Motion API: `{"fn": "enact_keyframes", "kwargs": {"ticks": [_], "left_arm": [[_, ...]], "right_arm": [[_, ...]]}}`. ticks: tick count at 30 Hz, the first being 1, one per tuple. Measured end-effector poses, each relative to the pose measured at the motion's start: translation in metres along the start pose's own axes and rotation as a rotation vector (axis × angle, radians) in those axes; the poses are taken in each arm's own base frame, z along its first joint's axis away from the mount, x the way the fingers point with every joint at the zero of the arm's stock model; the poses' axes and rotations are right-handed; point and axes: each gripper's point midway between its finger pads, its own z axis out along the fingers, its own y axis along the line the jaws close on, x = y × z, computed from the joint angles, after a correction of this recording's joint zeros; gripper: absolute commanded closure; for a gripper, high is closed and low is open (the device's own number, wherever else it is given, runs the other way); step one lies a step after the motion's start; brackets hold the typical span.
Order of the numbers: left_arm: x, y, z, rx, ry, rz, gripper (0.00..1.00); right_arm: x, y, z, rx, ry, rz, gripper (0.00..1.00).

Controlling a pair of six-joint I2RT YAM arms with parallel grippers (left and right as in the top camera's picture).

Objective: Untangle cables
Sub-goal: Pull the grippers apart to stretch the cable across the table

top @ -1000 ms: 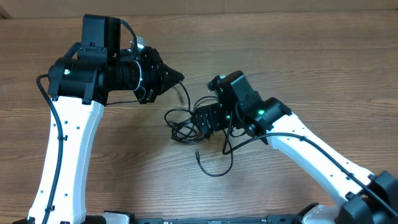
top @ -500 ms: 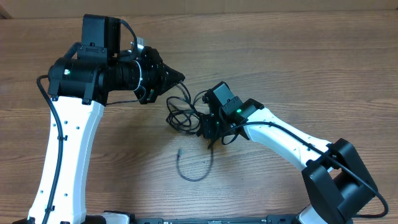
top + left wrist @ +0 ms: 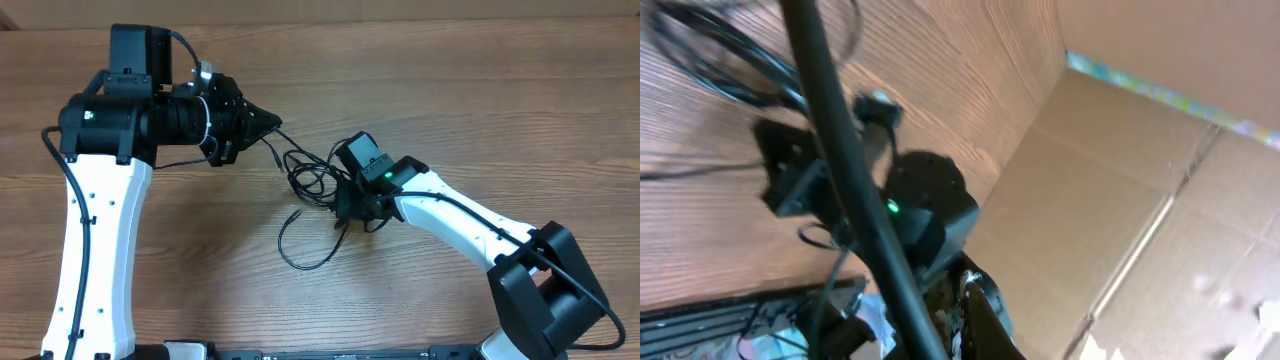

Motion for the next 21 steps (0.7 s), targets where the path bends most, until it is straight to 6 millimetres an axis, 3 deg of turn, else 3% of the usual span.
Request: {"fn": "enact_keyframes", "kwargs": {"ticks": [4,7,9,14,19,21], "left_arm": [[-0.021,0.03,-0.011,-0.108,-0.105,-0.091,0.96],[-0.037,0.062,-0.026,-0.233,-0.209,-0.176,0.96],[-0.045,0.084,-0.038,-0.32,-0.276,-0.228,0.96],[-0.062,0.127,-0.071,-0.507,-0.431,-0.314,0.96],[-0.074,0.151,-0.099,-0.628,-0.554,-0.346,0.96],[-0.077,0.157,-0.106,-0.659,-0.583,-0.355,0.96]], "right_arm": [[0.003,-0.011,-0.006,0.031,0.015,0.072,0.96],[-0.005,-0.015,-0.029,0.01,-0.026,0.113,0.96],[-0.013,-0.016,-0.051,-0.023,-0.074,0.134,0.96],[-0.042,-0.024,-0.129,-0.132,-0.287,0.193,0.96],[-0.053,-0.055,-0.198,-0.132,-0.504,0.268,0.96],[-0.051,-0.069,-0.213,-0.101,-0.554,0.292,0.96]]}}
